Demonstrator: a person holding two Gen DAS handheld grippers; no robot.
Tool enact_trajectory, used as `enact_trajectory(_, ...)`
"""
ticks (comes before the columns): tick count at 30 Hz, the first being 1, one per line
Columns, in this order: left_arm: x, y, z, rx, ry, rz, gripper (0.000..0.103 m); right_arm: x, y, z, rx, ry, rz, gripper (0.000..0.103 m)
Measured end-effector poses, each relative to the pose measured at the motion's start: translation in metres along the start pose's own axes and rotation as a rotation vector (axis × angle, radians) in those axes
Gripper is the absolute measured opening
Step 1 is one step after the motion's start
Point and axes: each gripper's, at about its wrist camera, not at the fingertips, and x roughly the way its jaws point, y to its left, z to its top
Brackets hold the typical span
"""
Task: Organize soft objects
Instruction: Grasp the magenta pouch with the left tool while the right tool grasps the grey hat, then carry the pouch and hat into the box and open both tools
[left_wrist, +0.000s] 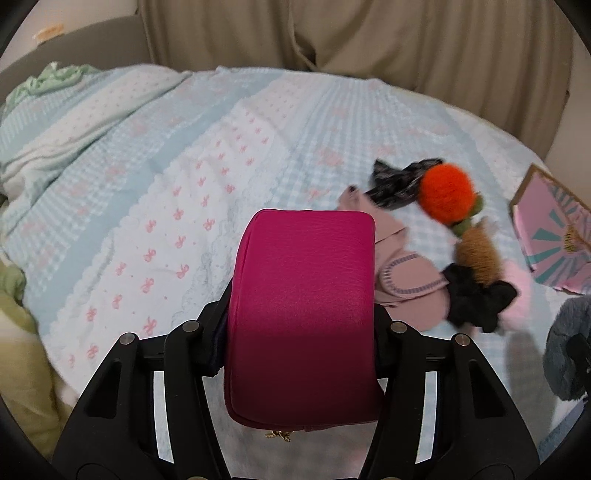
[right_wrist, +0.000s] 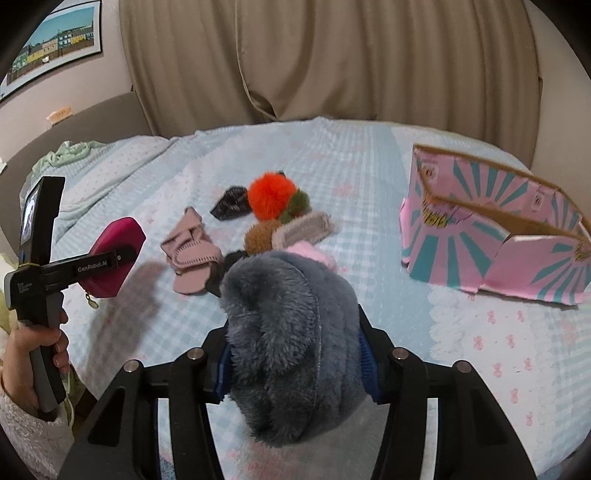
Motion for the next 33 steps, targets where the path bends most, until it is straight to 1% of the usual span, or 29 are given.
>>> enact_trajectory(9,-0.073,-0.044,0.008,0.064,-0.093,-0.036,0.052,-0.052,-0.007,0.023,-0.018,-0.096,0.008,0.05)
enact_trajectory(16,-0.118,-0.102,0.022,0.131,-0.162,-0.102,0.052,-0.096,-0.025,0.05,-0.045,-0.176,-0.006,0.05)
enact_trajectory(20,-0.137,-0.141,0.035,0.168,-0.194,-0.149,0.052,-0.115,-0.048,0.073,-0.04,-0.191,-0.008,0.05)
enact_trajectory(23,-0.148,-0.176,0.048,0.199,-0.208,-0.202,0.052,-0.128,-0.068,0.09,-0.054,-0.208,-0.052,0.05)
enact_trajectory(25,-0.152,-0.195,0.055,0.214,-0.213,-0.233,0.052,-0.134,-0.084,0.102,-0.054,-0.206,-0.072,0.05)
enact_trajectory(26,-0.154,-0.211,0.062,0.227,-0.214,-0.254,0.052,-0.137,-0.093,0.108,-0.048,-0.203,-0.077,0.05)
enact_trajectory(28,-0.155,-0.233,0.069,0.246,-0.209,-0.286,0.052,-0.141,-0.11,0.117,-0.04,-0.199,-0.093,0.05)
enact_trajectory(31,-0.15,-0.27,0.082,0.265,-0.178,-0.359,0.052,-0.142,-0.138,0.133,-0.02,-0.184,-0.113,0.05)
enact_trajectory(33,-0.144,-0.297,0.092,0.295,-0.165,-0.372,0.052,-0.138,-0.161,0.146,0.004,-0.157,-0.127,0.05)
